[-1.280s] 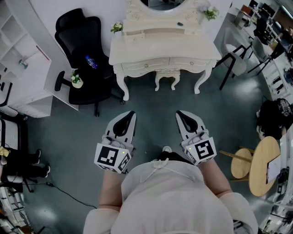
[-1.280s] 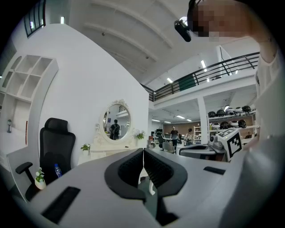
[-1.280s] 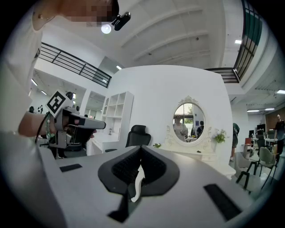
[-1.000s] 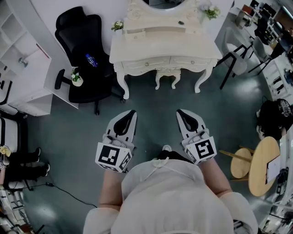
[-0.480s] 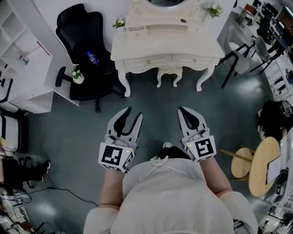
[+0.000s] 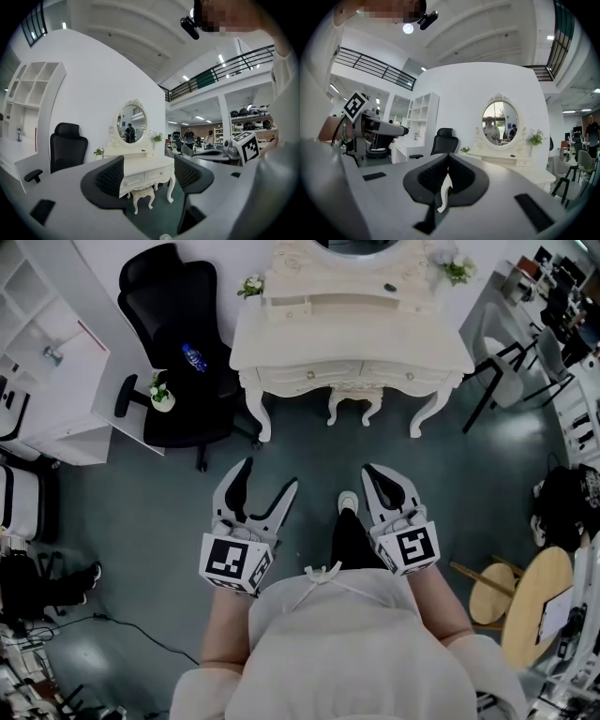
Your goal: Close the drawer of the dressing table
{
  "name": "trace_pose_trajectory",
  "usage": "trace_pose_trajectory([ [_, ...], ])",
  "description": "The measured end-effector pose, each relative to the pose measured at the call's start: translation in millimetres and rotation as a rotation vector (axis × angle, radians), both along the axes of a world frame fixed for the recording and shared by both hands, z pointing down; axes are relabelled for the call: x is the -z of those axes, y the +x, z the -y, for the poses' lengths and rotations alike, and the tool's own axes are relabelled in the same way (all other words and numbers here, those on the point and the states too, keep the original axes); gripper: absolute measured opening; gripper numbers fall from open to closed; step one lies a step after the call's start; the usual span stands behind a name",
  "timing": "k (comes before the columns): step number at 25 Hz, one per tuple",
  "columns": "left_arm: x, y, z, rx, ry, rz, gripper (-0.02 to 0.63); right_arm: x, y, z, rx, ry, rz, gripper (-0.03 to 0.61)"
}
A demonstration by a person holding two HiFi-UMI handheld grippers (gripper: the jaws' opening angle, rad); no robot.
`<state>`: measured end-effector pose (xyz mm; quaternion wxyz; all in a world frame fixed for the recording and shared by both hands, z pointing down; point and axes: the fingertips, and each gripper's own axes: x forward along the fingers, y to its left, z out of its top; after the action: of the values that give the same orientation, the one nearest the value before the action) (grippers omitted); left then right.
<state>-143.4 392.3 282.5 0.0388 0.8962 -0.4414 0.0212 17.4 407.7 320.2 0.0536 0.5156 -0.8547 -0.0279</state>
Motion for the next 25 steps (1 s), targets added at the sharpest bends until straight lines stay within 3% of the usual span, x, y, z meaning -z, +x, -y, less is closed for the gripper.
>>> trace_pose_trajectory([
  [8,-10.1,29.7,107.2,0.081,-0.025,0.032,0.333,-11.9,26.3,117.1,0.088,-0.037,-0.015,0.006],
  [16,-18.9,90.3,235.4,0.138,-0.061,0.045,0.333,-10.8,91.5,253.7,0.125,-0.042,-0.018,0.006],
  [25,-32.2,120.6,323.2,0.162,-0.101,0.063,0.333,-10.9,120.2,347.5,0.16,-0.05,-0.01,0.006],
])
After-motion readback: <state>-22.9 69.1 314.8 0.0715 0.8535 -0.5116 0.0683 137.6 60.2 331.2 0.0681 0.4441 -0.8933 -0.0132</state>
